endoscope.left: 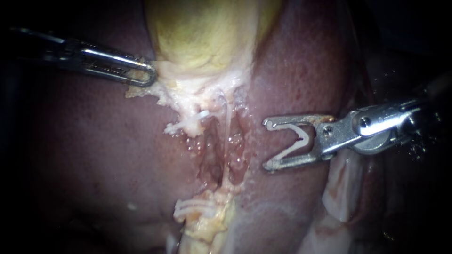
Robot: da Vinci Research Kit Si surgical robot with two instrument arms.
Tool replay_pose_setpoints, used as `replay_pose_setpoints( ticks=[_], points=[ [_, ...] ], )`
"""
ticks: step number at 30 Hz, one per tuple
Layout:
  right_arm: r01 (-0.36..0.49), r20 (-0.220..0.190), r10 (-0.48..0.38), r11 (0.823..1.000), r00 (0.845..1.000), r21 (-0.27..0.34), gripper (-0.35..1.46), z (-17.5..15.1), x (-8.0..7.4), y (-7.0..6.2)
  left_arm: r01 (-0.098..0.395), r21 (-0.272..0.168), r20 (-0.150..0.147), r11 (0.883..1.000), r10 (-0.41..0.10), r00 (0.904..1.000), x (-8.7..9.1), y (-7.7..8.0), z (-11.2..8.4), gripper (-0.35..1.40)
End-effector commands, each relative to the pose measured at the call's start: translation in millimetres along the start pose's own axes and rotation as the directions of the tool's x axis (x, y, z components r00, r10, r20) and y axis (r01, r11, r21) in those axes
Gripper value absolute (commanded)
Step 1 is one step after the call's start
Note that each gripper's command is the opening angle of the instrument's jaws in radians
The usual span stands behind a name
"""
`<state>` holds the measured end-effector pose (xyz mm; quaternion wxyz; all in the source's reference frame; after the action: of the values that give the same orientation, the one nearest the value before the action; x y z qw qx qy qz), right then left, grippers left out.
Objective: Clipping first clip right tube
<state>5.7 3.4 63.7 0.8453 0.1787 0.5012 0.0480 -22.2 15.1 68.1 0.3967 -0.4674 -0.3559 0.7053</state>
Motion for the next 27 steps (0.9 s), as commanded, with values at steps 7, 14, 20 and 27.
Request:
replay_pose_setpoints(
  ticks=[7,14,20,27],
  points=[
    [-0.001,-0.004,0.002,1.0,1.0,0.027,0.46,0.2,0.1,0.0,0.017,-0.006,-0.008,1.0,-0.017,0.9998,1.8,3.1,-4.7,-0.35],
    [-0.037,-0.036,0.042,0.992,0.998,0.123,0.43,2.2,0.6,-0.3,0.025,-0.012,-0.017,1.0,-0.026,0.9995,2.7,4.9,-5.3,-0.35],
    [-0.129,-0.086,0.148,0.972,0.985,0.195,0.44,5.9,-0.4,-0.7,0.025,-0.013,-0.016,1.0,-0.025,0.9995,2.7,4.8,-5.3,-0.35],
    [-0.181,-0.1,0.208,0.956,0.973,0.229,0.44,9.8,-2.5,0.2,0.025,-0.013,-0.016,1.0,-0.025,0.9995,2.7,4.8,-5.3,-0.35]
  ],
)
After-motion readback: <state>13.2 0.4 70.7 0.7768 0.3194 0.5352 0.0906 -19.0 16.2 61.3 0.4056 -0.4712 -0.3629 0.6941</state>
